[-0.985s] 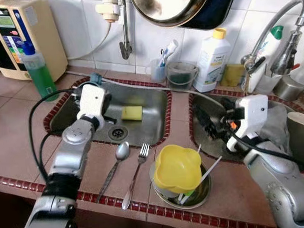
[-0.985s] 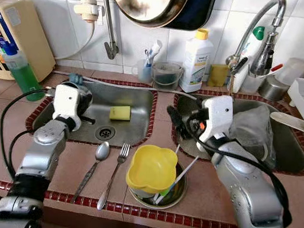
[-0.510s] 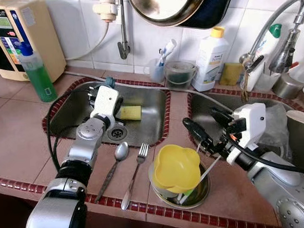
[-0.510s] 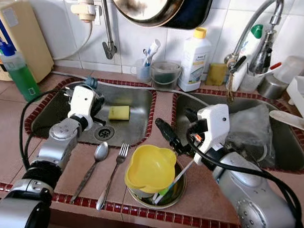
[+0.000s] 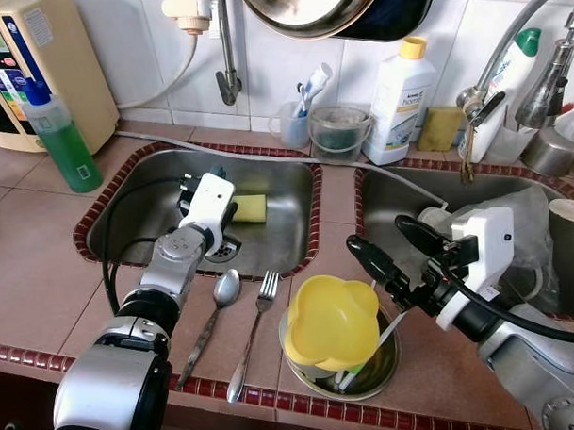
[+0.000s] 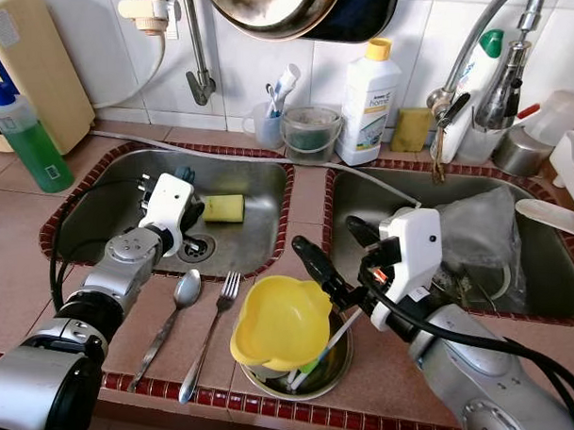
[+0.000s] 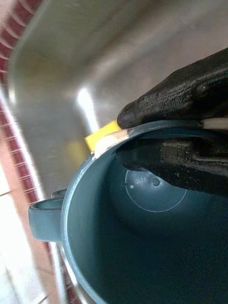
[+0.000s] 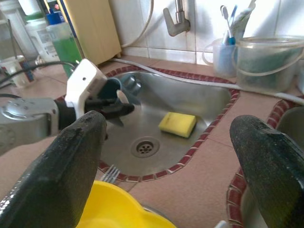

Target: Kitchen organization

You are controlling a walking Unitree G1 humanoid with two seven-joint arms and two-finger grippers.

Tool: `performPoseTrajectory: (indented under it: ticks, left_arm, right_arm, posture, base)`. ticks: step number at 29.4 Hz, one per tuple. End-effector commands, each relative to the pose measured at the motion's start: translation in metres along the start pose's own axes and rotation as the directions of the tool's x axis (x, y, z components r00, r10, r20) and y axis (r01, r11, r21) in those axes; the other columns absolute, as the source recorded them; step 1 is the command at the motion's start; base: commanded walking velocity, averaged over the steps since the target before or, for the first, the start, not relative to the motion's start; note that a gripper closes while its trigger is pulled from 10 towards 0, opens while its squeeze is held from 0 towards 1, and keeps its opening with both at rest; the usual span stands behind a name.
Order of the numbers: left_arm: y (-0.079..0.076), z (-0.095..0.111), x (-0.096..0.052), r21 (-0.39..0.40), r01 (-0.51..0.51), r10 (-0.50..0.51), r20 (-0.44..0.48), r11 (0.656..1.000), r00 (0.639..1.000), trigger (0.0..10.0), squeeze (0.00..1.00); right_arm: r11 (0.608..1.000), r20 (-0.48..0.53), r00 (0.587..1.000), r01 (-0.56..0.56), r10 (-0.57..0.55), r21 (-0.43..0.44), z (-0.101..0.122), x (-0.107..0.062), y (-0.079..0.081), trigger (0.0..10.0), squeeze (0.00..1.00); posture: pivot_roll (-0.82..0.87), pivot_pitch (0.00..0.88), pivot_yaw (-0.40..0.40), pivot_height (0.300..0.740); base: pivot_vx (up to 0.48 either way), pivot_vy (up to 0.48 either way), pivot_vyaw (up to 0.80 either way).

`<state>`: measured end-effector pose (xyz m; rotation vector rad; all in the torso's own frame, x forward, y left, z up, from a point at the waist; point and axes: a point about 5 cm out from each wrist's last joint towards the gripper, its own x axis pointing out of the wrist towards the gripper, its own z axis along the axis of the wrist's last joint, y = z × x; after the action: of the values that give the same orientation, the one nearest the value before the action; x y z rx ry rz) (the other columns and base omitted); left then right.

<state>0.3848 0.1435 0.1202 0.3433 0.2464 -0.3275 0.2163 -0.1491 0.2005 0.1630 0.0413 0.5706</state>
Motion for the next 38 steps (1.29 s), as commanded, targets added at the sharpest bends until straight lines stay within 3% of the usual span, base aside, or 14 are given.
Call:
performPoseTrajectory:
  ticks: [1, 10, 11, 12, 13, 14, 38]
  left_arm:
    - [0.002, 0.012, 0.003, 0.022, -0.007, 0.006, 0.019, 1.000, 1.000, 10.0, 0.00]
    - [-0.002, 0.006, 0.003, 0.042, 0.031, -0.030, -0.028, 0.999, 0.999, 10.0, 0.00]
    - [-0.002, 0.005, 0.003, 0.040, 0.038, -0.036, -0.034, 0.999, 0.999, 10.0, 0.13]
    - [-0.002, 0.005, 0.003, 0.040, 0.041, -0.040, -0.037, 0.998, 0.999, 10.0, 0.65]
    - [-0.002, 0.005, 0.003, 0.040, 0.041, -0.039, -0.037, 0.998, 0.999, 10.0, 0.65]
    - [-0.002, 0.005, 0.003, 0.034, 0.041, -0.040, -0.038, 0.999, 0.998, 10.0, 1.00]
    - [0.014, 0.014, 0.000, -0.002, 0.025, -0.025, 0.007, 1.000, 1.000, 10.0, 1.00]
  right_arm:
    - [1.000, 0.006, 1.000, -0.003, 0.003, 0.003, 0.003, -0.003, 0.003, 10.0, 0.00]
    - [1.000, 0.012, 1.000, 0.005, -0.005, 0.007, 0.006, -0.004, 0.003, 10.0, 0.00]
    - [1.000, 0.014, 1.000, 0.007, -0.007, 0.007, 0.006, -0.004, 0.003, 10.0, 0.00]
    - [1.000, 0.015, 1.000, 0.007, -0.008, 0.008, 0.007, -0.003, 0.003, 10.0, 0.00]
    - [1.000, 0.016, 1.000, 0.007, -0.007, 0.008, 0.007, -0.003, 0.003, 10.0, 0.00]
    - [1.000, 0.016, 1.000, 0.007, -0.007, 0.009, 0.007, -0.003, 0.003, 10.0, 0.00]
    - [1.000, 0.066, 0.998, -0.006, 0.005, 0.004, 0.012, 0.008, 0.000, 10.0, 0.00]
  posture:
    - [-0.13, 0.081, 0.033, 0.731]
    - [-0.13, 0.089, 0.036, 0.731]
    - [-0.13, 0.088, 0.037, 0.731]
    - [-0.13, 0.088, 0.036, 0.731]
    - [-0.13, 0.088, 0.036, 0.731]
    - [-0.13, 0.086, 0.037, 0.731]
    - [-0.09, 0.070, 0.024, 0.731]
  base:
    - [0.000, 0.000, 0.00]
    - [0.000, 0.000, 0.00]
    - [0.000, 0.000, 0.00]
    - [0.000, 0.000, 0.00]
    - [0.000, 0.000, 0.00]
    - [0.000, 0.000, 0.00]
    - [0.000, 0.000, 0.00]
